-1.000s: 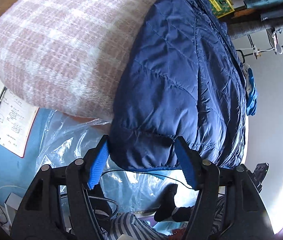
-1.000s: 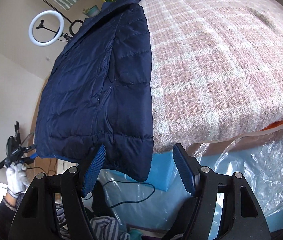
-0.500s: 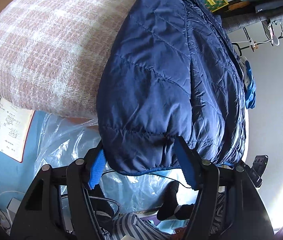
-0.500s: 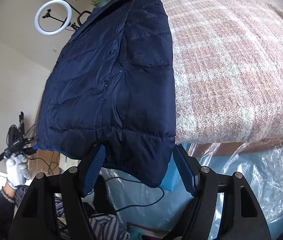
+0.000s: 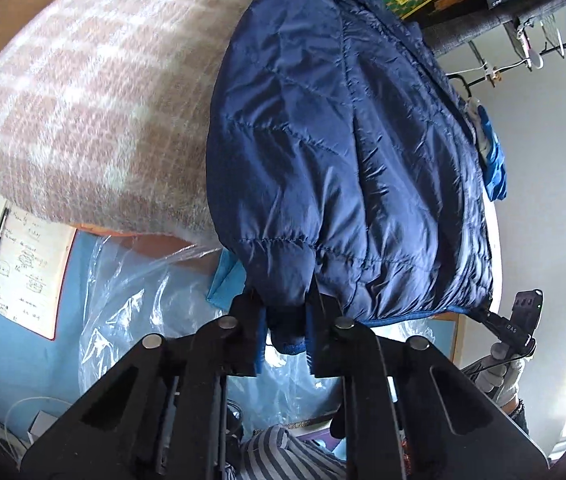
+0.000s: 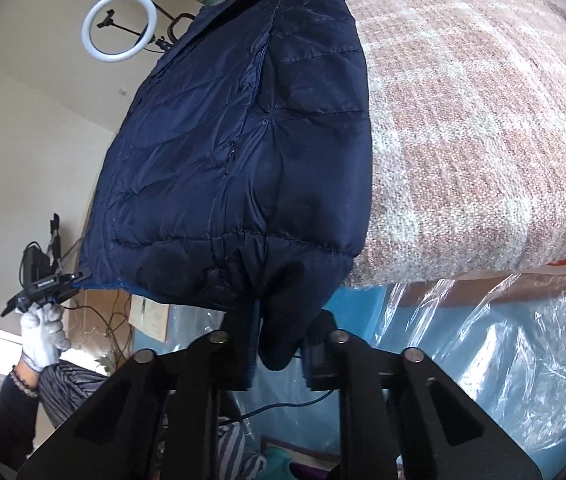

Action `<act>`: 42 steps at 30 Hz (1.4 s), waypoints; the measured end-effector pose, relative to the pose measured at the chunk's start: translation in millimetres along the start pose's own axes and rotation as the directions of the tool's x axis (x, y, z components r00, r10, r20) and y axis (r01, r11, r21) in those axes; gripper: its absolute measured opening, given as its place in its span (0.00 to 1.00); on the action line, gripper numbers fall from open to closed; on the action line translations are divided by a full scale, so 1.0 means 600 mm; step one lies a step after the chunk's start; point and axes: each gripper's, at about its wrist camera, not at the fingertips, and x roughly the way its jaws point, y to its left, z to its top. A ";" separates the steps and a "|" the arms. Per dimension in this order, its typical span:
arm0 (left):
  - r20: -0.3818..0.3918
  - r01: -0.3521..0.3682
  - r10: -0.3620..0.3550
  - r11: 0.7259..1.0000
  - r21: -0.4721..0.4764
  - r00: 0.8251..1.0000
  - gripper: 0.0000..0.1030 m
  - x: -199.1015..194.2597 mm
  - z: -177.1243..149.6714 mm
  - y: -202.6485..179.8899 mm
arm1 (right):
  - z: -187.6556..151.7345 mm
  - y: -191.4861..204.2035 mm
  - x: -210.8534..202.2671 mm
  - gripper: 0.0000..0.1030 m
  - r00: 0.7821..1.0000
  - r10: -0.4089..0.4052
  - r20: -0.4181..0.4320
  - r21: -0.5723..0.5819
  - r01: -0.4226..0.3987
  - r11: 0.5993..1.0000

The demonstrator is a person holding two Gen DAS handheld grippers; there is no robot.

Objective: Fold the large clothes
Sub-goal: 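Move both tools to the jacket hem and grasp it, then lift the hem with both tools and fold it toward the collar, release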

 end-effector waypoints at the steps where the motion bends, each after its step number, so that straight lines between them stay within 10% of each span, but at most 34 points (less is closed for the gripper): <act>1: 0.009 0.005 -0.005 1.000 0.003 1.000 0.10 -0.004 0.001 -0.002 | 0.001 -0.001 -0.003 0.09 1.000 0.011 0.004 0.008 -0.011 1.000; 16: 0.173 0.088 -0.092 0.996 0.031 0.981 0.07 -0.072 0.037 -0.067 | 0.028 0.048 -0.081 0.04 0.992 0.056 0.115 -0.028 -0.053 0.998; 42: 0.352 0.069 -0.108 0.990 0.121 0.930 0.07 -0.114 0.306 -0.223 | 0.267 0.131 -0.150 0.03 0.941 -0.035 0.336 -0.055 0.057 0.997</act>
